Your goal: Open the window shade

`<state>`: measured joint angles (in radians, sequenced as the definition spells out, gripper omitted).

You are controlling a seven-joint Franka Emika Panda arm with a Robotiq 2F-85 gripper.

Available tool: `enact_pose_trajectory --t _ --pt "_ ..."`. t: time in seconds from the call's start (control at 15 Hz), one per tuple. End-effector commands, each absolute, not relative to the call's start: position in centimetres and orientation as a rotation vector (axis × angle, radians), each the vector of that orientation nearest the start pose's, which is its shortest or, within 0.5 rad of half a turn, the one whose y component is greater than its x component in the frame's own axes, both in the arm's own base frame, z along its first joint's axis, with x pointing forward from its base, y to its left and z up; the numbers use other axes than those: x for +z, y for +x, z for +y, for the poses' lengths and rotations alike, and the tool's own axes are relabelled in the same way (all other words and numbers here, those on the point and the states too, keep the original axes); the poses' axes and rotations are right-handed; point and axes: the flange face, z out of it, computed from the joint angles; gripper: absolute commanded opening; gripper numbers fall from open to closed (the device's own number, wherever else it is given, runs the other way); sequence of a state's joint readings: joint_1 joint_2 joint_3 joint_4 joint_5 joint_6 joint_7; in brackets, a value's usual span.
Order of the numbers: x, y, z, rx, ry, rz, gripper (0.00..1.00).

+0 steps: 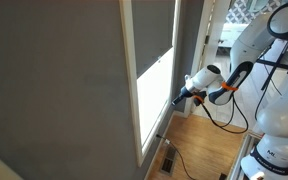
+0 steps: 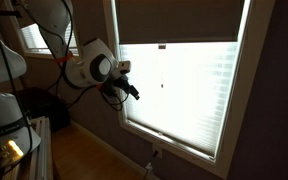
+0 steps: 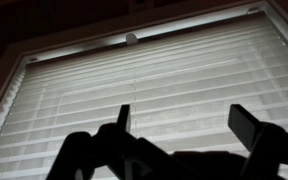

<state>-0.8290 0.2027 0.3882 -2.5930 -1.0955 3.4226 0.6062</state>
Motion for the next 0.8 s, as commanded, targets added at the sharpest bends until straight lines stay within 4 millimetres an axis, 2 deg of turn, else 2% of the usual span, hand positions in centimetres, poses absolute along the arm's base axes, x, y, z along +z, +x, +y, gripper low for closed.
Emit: enact_pose_trajectory --t 0.0,0.2,0.47,0.6,0.73 --pt "27.9 41.7 -8.7 -0.901 -3.019 0.037 1.0" --pt "28.1 41.9 -8.9 -0.854 -3.113 0.127 1.0" --pt "26.9 42.1 -9.5 -0.704 -3.184 0.2 1.0" --pt "25.8 41.9 -8.3 -0.648 -3.167 0.167 1.0" --pt "24.6 41.3 -6.2 -0.613 -3.141 0.104 1.0"
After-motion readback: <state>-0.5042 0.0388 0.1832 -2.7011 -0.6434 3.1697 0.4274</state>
